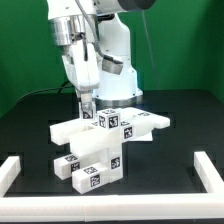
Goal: Assemble chair
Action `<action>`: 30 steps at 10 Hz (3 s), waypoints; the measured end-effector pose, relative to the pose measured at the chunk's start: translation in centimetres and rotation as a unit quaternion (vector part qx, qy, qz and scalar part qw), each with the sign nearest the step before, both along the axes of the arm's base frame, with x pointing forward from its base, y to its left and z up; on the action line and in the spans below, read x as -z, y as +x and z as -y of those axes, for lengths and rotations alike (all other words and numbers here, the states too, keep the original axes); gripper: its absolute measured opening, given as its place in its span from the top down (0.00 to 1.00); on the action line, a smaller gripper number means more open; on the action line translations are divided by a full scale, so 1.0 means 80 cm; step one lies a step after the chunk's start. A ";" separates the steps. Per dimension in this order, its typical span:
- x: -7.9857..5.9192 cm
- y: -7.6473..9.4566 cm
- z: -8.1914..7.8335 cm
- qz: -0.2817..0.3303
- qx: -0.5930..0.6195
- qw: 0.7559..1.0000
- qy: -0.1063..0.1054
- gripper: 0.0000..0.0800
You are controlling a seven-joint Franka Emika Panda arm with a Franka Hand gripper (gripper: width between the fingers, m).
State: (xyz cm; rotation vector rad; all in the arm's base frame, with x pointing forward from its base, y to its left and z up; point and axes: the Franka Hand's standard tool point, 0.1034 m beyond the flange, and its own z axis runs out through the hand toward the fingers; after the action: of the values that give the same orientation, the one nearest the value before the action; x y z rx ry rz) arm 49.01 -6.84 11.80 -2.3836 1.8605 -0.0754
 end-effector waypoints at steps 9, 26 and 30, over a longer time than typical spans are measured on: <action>0.003 -0.001 -0.002 0.013 -0.539 0.840 -0.063 0.19; 0.002 0.007 -0.005 -0.008 0.107 0.994 0.005 0.64; 0.002 0.006 -0.004 -0.018 0.201 0.979 0.021 0.64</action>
Offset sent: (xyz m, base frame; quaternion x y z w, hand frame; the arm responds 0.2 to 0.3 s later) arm -0.0056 0.0247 -0.0189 0.0104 -0.0909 -0.3991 0.9123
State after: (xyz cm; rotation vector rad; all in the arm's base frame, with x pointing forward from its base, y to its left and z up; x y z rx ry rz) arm 49.49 -6.54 11.61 -1.9592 2.3073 -0.0267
